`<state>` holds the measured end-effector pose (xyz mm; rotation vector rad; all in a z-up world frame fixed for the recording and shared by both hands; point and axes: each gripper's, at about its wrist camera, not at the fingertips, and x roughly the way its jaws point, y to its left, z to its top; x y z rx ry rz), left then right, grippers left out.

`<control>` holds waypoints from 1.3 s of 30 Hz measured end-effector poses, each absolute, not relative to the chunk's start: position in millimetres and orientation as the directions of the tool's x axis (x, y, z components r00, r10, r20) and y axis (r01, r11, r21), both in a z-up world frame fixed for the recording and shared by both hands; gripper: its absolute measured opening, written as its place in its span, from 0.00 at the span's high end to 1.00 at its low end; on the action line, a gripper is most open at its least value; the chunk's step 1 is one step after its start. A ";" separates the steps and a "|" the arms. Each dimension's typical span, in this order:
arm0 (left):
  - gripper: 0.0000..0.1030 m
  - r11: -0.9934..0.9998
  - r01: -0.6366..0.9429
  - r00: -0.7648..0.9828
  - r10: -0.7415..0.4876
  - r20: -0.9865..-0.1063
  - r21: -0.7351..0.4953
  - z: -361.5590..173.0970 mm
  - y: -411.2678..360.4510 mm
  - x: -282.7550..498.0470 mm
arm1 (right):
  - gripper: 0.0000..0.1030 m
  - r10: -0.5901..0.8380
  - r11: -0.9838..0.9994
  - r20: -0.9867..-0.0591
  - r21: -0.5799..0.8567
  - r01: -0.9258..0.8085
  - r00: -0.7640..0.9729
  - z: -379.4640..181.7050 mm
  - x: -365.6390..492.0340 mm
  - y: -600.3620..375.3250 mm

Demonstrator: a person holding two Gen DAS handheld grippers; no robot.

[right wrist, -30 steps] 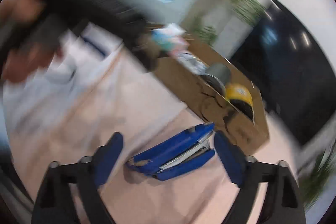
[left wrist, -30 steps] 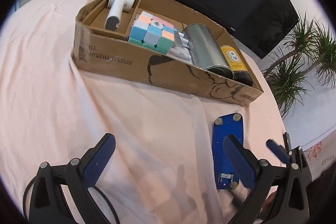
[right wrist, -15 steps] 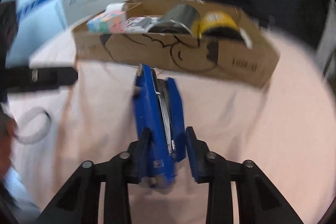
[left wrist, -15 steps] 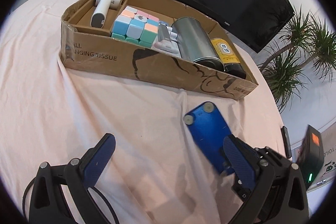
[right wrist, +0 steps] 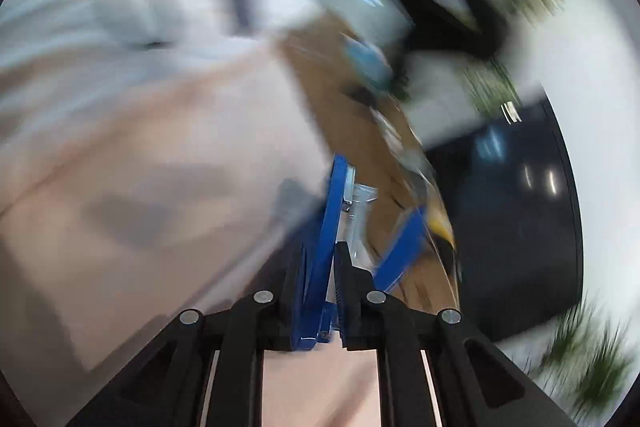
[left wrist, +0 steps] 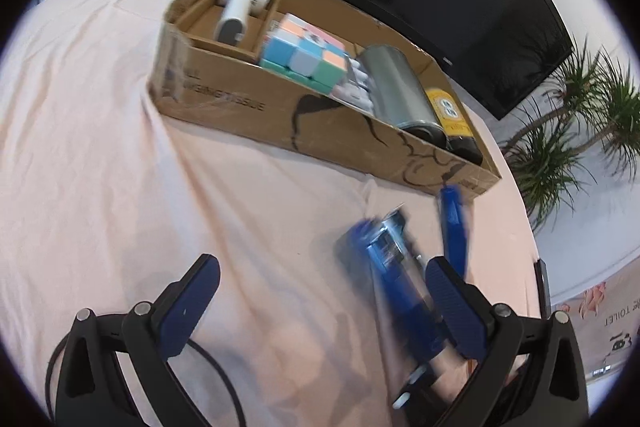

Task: Organize rigid objects
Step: 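Lift the blue stapler with the right tool and turn it upright, then lower the stapler into the box beside the hair dryer and release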

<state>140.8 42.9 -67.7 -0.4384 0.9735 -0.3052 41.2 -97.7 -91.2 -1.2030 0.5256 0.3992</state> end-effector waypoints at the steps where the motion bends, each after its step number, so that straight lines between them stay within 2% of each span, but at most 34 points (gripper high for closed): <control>1: 0.01 0.871 0.043 0.532 -0.435 -0.726 -0.490 -68.3 45.9 140.6 | 0.88 0.049 0.301 -0.602 -0.752 -0.587 0.797 -94.1 34.8 -94.0; 3: 0.01 0.865 0.016 0.525 -0.434 -0.732 -0.501 -71.1 53.3 138.8 | 0.85 0.128 0.355 -0.602 -0.714 -0.603 0.788 -81.5 25.4 -95.7; 4: 0.01 0.858 0.008 0.522 -0.442 -0.730 -0.514 -72.8 57.3 137.1 | 0.73 0.165 0.412 -0.617 -0.666 -0.622 0.770 -70.5 25.7 -100.4; 5: 0.01 0.855 0.004 0.519 -0.445 -0.730 -0.518 -74.0 59.1 136.7 | 0.59 0.221 0.531 -0.621 -0.570 -0.627 0.752 -48.2 30.2 -113.2; 6: 0.01 0.853 0.001 0.514 -0.447 -0.732 -0.521 -75.4 59.9 135.8 | 0.24 0.254 0.599 -0.620 -0.502 -0.624 0.742 -35.1 34.7 -123.2; 7: 0.01 0.851 0.003 0.508 -0.453 -0.732 -0.525 -76.5 59.4 135.2 | 0.07 0.302 0.678 -0.619 -0.395 -0.620 0.725 -19.4 43.8 -138.7; 9: 0.01 0.846 0.016 0.499 -0.469 -0.728 -0.534 -78.0 55.0 135.5 | 0.07 0.334 0.746 -0.653 -0.258 -0.614 0.680 -12.1 63.9 -155.2; 11: 0.01 0.847 0.030 0.489 -0.475 -0.731 -0.530 -79.6 48.5 135.0 | 0.21 0.278 0.753 -0.717 -0.251 -0.608 0.640 -29.3 90.5 -154.9; 12: 0.01 0.849 0.036 0.486 -0.475 -0.733 -0.527 -79.6 45.5 133.9 | 0.43 0.246 0.742 -0.748 -0.264 -0.617 0.616 -40.8 99.5 -150.3; 13: 0.01 0.851 0.041 0.482 -0.476 -0.736 -0.523 -79.7 42.5 133.5 | 0.58 0.231 0.735 -0.772 -0.260 -0.626 0.592 -46.7 105.7 -146.1; 14: 0.01 0.851 0.048 0.476 -0.480 -0.737 -0.523 -80.2 40.1 132.5 | 0.63 0.257 0.735 -0.794 -0.210 -0.644 0.552 -53.3 109.9 -142.6; 15: 0.01 0.851 0.050 0.472 -0.482 -0.739 -0.523 -81.0 38.9 131.3 | 0.74 0.272 0.751 -0.796 -0.176 -0.636 0.541 -53.6 115.6 -139.2; 17: 0.01 0.846 0.038 0.461 -0.488 -0.741 -0.532 -84.6 38.5 130.2 | 0.75 0.270 0.773 -0.803 -0.148 -0.616 0.532 -55.4 118.8 -137.8; 20: 0.03 0.800 0.031 0.435 -0.550 -0.713 -0.599 -91.6 39.5 128.9 | 0.79 0.337 0.824 -0.823 0.024 -0.566 0.457 -55.3 133.0 -151.6; 21: 0.05 0.786 0.027 0.428 -0.567 -0.704 -0.618 -94.2 39.1 129.4 | 0.78 0.374 0.844 -0.832 0.123 -0.521 0.410 -56.4 141.2 -159.6; 23: 0.14 0.756 0.024 0.400 -0.607 -0.687 -0.654 -101.2 36.3 132.3 | 0.78 0.432 0.854 -0.828 0.249 -0.456 0.358 -56.6 148.6 -170.2; 25: 0.35 0.723 0.020 0.354 -0.651 -0.672 -0.690 -108.9 30.9 136.1 | 0.78 0.520 0.838 -0.803 0.414 -0.357 0.290 -59.9 160.2 -184.4; 26: 0.37 0.699 0.021 0.333 -0.679 -0.654 -0.715 -112.5 28.3 137.5 | 0.78 0.541 0.830 -0.794 0.451 -0.328 0.277 -59.0 154.1 -185.2; 27: 0.45 0.675 0.019 0.328 -0.701 -0.634 -0.737 -113.5 28.2 138.5 | 0.79 0.570 0.817 -0.780 0.504 -0.281 0.256 -60.8 158.2 -190.6; 28: 0.65 0.653 0.023 0.327 -0.721 -0.611 -0.757 -113.0 28.3 139.8 | 0.79 0.580 0.811 -0.775 0.523 -0.260 0.250 -60.8 154.3 -191.6; 29: 0.75 0.651 0.035 0.331 -0.724 -0.606 -0.758 -110.2 27.2 141.8 | 0.79 0.600 0.799 -0.764 0.555 -0.231 0.237 -62.0 156.9 -194.6; 30: 0.80 0.675 0.041 0.334 -0.704 -0.626 -0.737 -106.9 25.6 143.4 | 0.79 0.611 0.791 -0.758 0.571 -0.220 0.230 -62.1 153.9 -194.6; 35: 0.80 0.690 0.098 0.359 -0.697 -0.621 -0.717 -80.1 23.9 157.3 | 0.78 0.620 0.784 -0.739 0.578 -0.226 0.265 -44.7 152.3 -188.5; 39: 0.80 0.724 0.185 0.423 -0.669 -0.611 -0.665 -27.1 22.8 184.7 | 0.78 0.620 0.785 -0.707 0.554 -0.278 0.341 -6.7 172.1 -179.3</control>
